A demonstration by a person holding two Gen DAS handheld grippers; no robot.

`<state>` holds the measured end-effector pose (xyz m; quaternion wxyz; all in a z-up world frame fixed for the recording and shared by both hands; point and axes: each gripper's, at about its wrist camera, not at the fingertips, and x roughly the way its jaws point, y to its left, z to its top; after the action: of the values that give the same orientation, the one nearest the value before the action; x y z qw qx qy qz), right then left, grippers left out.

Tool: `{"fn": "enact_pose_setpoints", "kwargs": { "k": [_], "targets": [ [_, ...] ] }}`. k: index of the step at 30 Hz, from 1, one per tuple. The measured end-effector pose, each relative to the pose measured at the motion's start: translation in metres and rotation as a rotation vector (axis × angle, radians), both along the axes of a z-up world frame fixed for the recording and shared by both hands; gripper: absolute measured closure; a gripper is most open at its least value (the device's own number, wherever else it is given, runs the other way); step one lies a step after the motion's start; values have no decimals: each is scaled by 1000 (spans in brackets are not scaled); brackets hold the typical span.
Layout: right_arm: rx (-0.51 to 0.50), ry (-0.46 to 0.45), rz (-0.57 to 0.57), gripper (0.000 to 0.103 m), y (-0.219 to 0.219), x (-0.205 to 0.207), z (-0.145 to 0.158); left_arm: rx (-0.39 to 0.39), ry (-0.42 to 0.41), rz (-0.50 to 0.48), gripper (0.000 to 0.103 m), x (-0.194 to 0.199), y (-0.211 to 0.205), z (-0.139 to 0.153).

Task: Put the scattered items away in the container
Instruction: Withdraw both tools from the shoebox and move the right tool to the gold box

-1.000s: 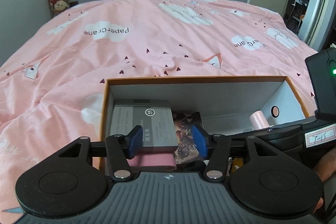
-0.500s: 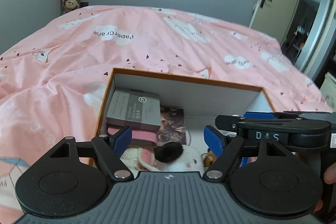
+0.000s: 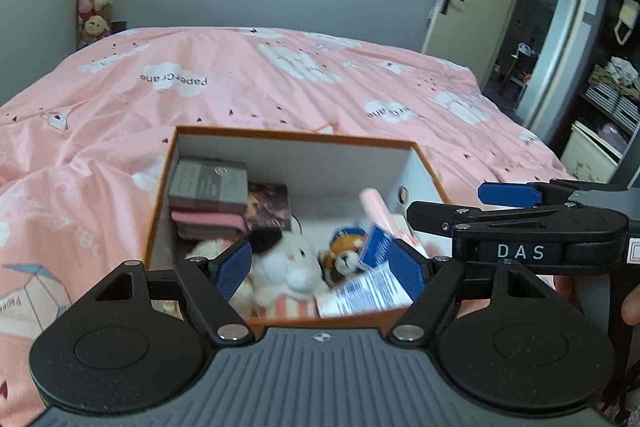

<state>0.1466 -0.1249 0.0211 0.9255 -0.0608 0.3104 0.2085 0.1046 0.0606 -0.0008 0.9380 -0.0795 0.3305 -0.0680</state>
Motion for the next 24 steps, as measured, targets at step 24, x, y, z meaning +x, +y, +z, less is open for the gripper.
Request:
{"fn": "enact_pose_setpoints", "kwargs": {
  "k": [24],
  "targets": [
    [-7,511,110,12,-17,-82,-71,-29,340,33,21,-58,7,-47]
  ]
}}
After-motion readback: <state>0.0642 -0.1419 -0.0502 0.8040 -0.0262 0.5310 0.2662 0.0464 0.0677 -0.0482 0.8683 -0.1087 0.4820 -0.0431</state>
